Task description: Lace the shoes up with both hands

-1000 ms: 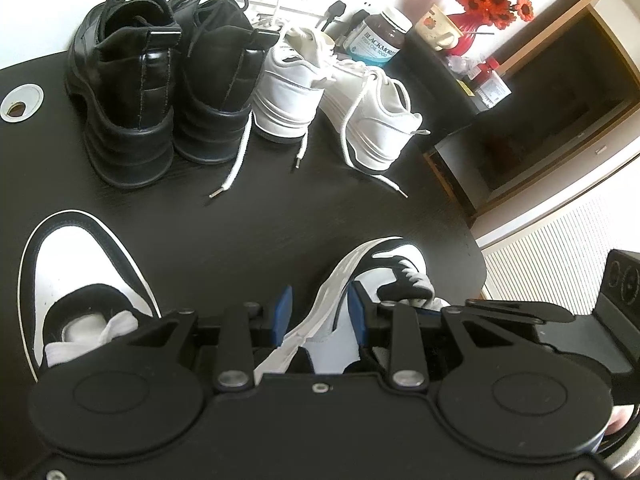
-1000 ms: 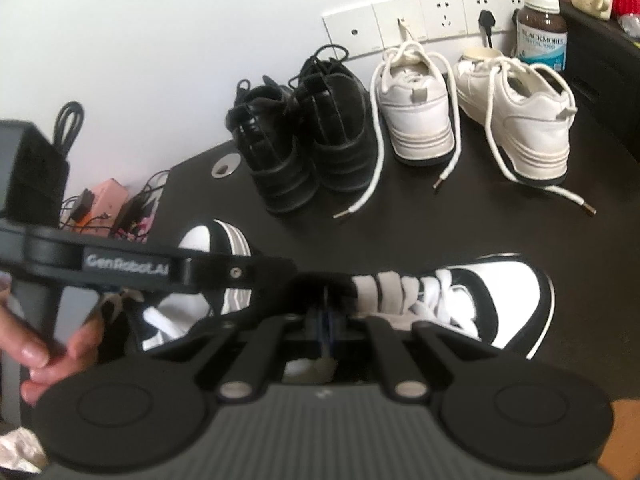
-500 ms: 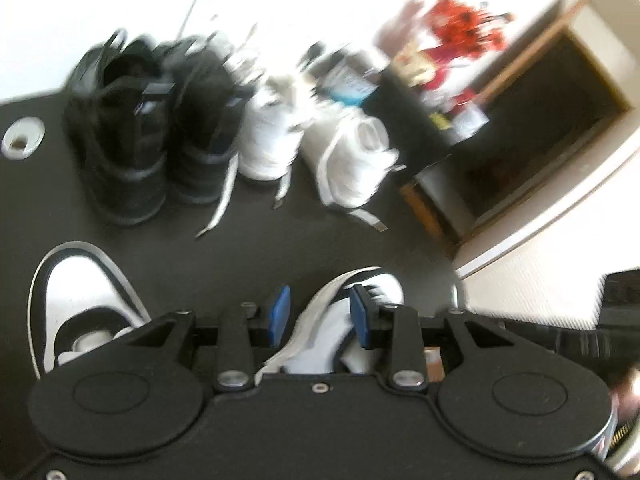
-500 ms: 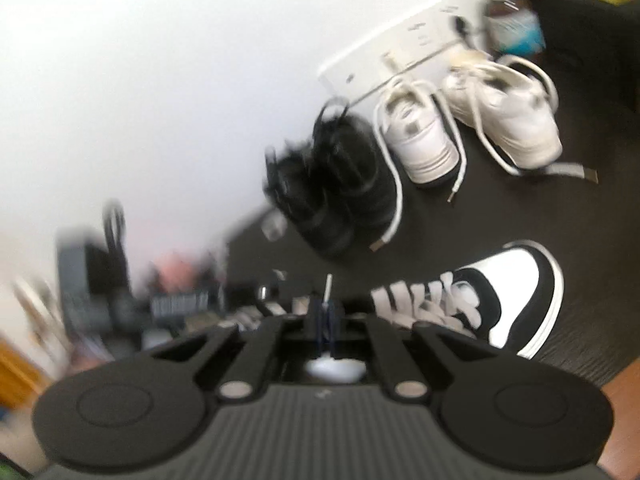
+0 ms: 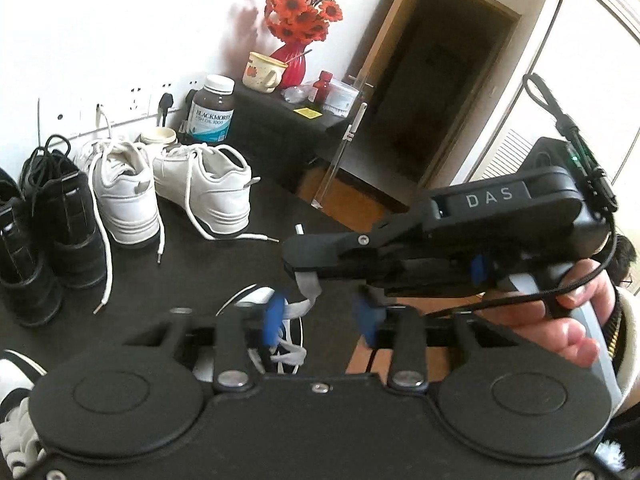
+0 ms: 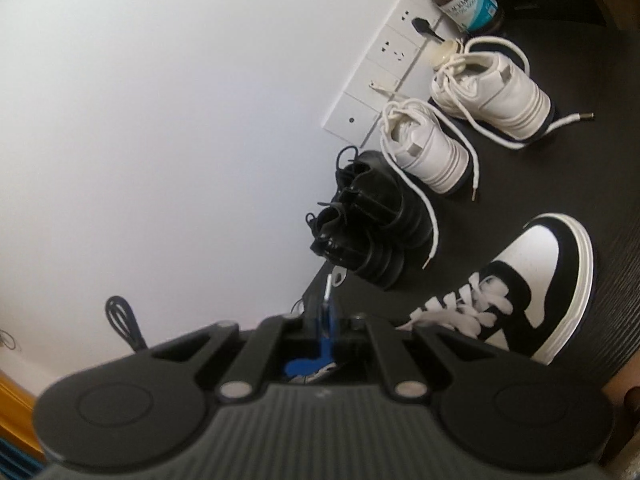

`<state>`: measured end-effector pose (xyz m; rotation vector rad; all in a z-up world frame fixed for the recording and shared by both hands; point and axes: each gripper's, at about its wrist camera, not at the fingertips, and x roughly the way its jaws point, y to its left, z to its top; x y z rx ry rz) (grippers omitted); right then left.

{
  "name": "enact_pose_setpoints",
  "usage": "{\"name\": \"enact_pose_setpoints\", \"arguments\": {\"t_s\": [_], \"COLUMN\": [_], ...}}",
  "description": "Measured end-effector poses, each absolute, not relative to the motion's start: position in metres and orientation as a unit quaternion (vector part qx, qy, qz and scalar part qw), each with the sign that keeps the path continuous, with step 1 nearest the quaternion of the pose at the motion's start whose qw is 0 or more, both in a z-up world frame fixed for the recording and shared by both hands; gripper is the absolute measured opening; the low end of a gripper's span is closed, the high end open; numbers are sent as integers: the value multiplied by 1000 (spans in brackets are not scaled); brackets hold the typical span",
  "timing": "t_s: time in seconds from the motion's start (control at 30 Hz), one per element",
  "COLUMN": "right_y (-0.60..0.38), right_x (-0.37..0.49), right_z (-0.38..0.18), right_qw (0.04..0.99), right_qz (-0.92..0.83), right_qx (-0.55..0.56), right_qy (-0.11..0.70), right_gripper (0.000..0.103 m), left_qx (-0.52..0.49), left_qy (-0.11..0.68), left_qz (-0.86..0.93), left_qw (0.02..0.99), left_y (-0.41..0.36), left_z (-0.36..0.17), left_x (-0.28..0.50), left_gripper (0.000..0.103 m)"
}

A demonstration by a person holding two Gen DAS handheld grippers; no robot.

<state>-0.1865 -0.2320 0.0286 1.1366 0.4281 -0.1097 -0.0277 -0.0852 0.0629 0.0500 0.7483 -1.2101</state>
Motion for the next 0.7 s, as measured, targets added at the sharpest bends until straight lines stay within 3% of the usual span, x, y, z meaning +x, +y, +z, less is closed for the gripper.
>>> {"name": "enact_pose_setpoints", "arguments": {"t_s": [0.07, 0.13, 0.17, 0.2, 0.5, 0.6, 0.7], "right_y": [-233, -232, -232, -232, -213, -192, -181], "right_x": [-188, -191, -193, -196, -207, -202, -197], "right_z": [30, 35, 39, 42, 59, 63, 62], "right_qw": [824, 837, 843, 849, 911, 939, 953], "right_qz": [-59, -86, -104, -121, -188, -207, -170], "right_qx": [525, 499, 484, 468, 307, 201, 164], "right_qy": [203, 209, 212, 212, 203, 190, 189], "right_gripper": [6, 17, 42, 61, 66, 83, 86], "left_qx": [24, 24, 25, 26, 43, 45, 54], "left_qy": [337, 336, 336, 337, 345, 346, 348], "left_qz": [-555, -548, -544, -540, -521, -518, -513], "left_qw": [760, 766, 769, 771, 780, 781, 783], "left_y": [-88, -89, -89, -88, -89, -89, -91], "left_z": [62, 61, 60, 60, 56, 56, 54], "left_x": [-31, -33, -33, -33, -32, -31, -31], "left_gripper": [2, 2, 2, 2, 2, 2, 2]}}
